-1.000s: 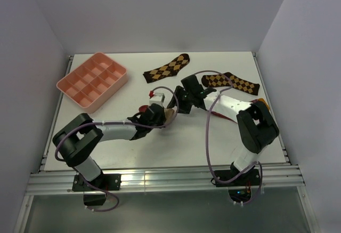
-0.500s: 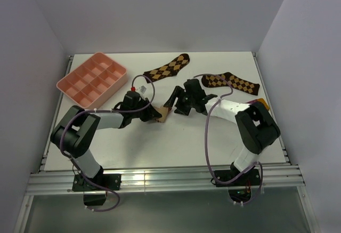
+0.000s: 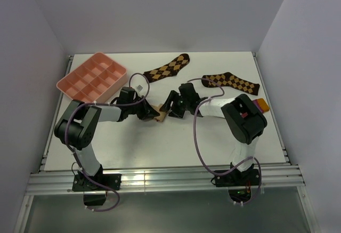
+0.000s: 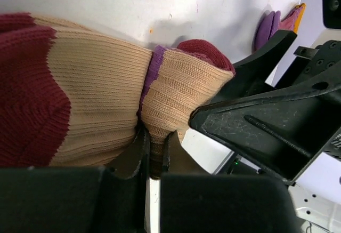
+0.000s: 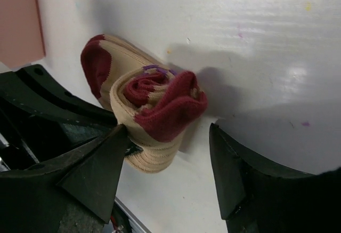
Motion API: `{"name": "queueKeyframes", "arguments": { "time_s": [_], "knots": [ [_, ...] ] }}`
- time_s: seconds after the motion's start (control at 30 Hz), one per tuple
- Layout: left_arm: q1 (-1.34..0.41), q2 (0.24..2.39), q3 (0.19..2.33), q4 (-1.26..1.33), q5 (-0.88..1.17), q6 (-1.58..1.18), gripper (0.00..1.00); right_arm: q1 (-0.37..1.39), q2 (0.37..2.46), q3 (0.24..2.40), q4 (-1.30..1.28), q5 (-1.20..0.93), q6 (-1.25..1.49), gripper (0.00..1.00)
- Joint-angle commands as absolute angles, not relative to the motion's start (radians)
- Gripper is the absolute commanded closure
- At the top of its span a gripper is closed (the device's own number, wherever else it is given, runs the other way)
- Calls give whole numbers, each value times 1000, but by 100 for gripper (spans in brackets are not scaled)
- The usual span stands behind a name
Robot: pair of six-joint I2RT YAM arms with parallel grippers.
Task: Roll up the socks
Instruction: Roll the sock at the center of the board.
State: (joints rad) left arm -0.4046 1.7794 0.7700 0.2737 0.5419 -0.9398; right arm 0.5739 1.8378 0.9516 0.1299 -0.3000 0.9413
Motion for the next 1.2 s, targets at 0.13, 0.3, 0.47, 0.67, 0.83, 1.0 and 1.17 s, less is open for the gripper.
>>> {"name": "queueKeyframes", "arguments": {
  "time_s": [0.13, 0.3, 0.47, 0.67, 0.83, 1.0, 1.17],
  "knots": [
    [-388, 1870, 821, 98, 476, -867, 95, 588, 1885, 936, 321, -341, 960, 33],
    [-388, 1884, 851, 49, 446, -827, 92, 584, 1894, 917, 356, -334, 953, 51],
    [-390, 1861, 854, 17, 400, -805, 87, 577, 1868, 900, 339, -322, 943, 78],
    [-400, 1755, 848, -23, 264, -769, 56, 577, 1839, 962, 152, -272, 902, 100],
    [-463, 1629, 839, -60, 63, -729, 40, 581, 1825, 1028, -20, -233, 891, 100],
    [-619, 1471, 808, -31, -249, -643, 42, 586, 1827, 1092, -178, -213, 905, 100],
    [-791, 1411, 759, 104, -397, -500, 45, 588, 1833, 1160, -284, -207, 914, 100]
  ]
}}
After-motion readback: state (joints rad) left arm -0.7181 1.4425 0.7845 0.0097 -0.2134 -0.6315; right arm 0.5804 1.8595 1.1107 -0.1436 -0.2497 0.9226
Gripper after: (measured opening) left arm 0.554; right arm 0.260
